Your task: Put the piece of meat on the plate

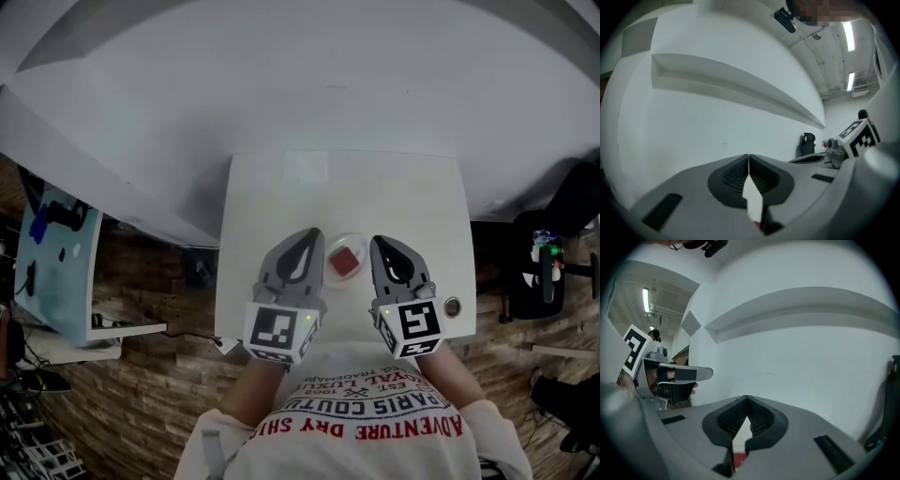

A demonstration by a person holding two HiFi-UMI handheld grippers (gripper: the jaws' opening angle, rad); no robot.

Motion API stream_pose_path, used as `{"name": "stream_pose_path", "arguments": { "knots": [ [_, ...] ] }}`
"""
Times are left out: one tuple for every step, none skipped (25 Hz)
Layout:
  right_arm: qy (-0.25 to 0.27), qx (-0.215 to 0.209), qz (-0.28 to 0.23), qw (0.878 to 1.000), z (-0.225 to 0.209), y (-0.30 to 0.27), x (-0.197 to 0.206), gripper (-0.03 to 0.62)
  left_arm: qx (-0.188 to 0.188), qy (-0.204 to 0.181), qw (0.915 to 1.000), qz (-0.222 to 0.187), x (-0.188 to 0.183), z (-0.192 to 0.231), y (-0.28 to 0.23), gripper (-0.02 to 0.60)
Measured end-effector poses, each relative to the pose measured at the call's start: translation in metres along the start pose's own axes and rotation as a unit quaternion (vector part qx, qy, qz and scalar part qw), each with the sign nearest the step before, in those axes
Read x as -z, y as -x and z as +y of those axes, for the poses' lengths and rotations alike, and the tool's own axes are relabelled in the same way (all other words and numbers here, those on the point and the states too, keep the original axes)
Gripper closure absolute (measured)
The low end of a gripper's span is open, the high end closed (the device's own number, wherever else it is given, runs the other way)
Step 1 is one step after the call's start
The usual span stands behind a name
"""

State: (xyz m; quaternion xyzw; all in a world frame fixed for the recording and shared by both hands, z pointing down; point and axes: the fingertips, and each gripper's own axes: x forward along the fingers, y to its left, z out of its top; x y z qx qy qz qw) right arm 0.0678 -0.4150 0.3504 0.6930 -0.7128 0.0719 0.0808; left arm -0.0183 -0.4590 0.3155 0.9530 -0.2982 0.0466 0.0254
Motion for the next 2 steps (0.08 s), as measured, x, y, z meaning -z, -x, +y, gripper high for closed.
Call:
{"name": "stream_pose_path", "arguments": {
  "knots": [
    [0.002, 0.002, -0.001, 1.0, 0.0007, 0.0002, -0.0002, 0.582, 0.001, 0.0, 1.0, 0.001, 0.0008, 0.0001, 0.0005, 0.574],
    [0.003, 0.003, -0.002, 1.0, 0.0013, 0.0004, -0.0003, 0.582, 0.001, 0.0, 1.0, 0.001, 0.0015, 0.0003, 0.001, 0.574]
  ]
}}
